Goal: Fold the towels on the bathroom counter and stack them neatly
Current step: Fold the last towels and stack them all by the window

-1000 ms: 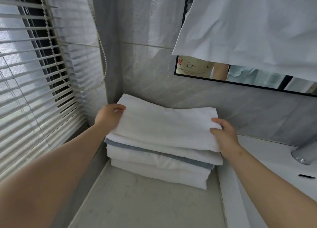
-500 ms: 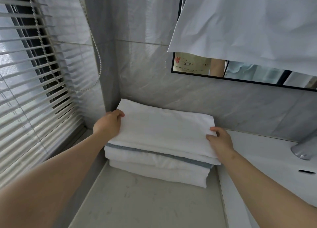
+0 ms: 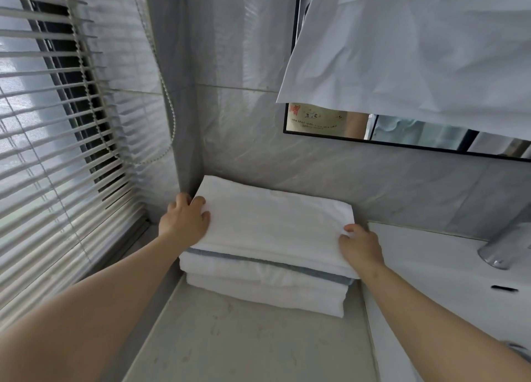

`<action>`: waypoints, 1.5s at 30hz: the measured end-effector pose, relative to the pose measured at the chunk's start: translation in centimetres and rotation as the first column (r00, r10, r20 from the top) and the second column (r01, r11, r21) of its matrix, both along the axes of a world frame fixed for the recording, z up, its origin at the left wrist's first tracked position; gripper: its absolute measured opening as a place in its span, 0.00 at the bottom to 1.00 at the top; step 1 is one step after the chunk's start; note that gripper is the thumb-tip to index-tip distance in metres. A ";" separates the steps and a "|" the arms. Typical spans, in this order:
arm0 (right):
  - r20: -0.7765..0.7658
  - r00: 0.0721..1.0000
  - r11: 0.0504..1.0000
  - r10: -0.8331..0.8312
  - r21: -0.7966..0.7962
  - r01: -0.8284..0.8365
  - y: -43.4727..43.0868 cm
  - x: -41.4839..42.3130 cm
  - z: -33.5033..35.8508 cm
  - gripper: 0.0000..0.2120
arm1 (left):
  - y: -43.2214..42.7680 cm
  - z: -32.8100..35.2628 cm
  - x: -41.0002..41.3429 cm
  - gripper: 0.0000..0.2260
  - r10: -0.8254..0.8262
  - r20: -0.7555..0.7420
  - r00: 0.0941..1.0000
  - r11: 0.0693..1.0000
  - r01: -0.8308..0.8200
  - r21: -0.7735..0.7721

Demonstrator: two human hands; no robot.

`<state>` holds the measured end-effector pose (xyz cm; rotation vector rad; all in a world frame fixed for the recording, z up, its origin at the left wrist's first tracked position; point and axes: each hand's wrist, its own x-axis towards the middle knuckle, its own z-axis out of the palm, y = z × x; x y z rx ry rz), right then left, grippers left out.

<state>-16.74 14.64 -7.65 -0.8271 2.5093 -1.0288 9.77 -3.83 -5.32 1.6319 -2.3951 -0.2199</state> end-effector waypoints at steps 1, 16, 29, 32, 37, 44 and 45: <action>0.002 1.000 1.000 0.002 0.007 -0.002 0.2 0.2 0.3 0.19 | 0.3 0.2 0.1 0.17 -0.002 0.000 1.000 1.000 0.002 0.001; -0.341 0.929 0.988 0.143 0.099 -0.115 10.0 5.2 6.8 0.23 | 12.7 5.6 -4.2 0.22 -0.317 0.029 0.948 0.932 0.317 -0.173; -0.476 0.879 0.984 0.001 0.158 0.085 31.5 -0.5 8.7 0.23 | 33.6 7.6 -17.5 0.19 -0.714 0.037 0.699 0.670 0.698 -0.252; -0.485 0.874 0.977 -0.036 0.166 0.133 37.3 -2.2 8.4 0.22 | 39.4 6.5 -20.4 0.19 -0.754 0.044 0.655 0.628 0.739 -0.244; -0.460 0.883 0.949 -0.093 0.226 0.218 50.4 -5.9 7.1 0.21 | 52.0 4.4 -25.9 0.20 -0.812 0.028 0.584 0.569 0.800 -0.189; -0.441 0.883 0.906 -0.161 0.290 0.309 63.3 -11.0 6.2 0.20 | 64.0 3.2 -32.4 0.21 -0.858 0.039 0.512 0.501 0.851 -0.158; -0.442 0.880 0.903 -0.171 0.287 0.320 64.5 -11.8 6.2 0.20 | 65.1 3.2 -33.4 0.21 -0.861 0.044 0.507 0.496 0.854 -0.156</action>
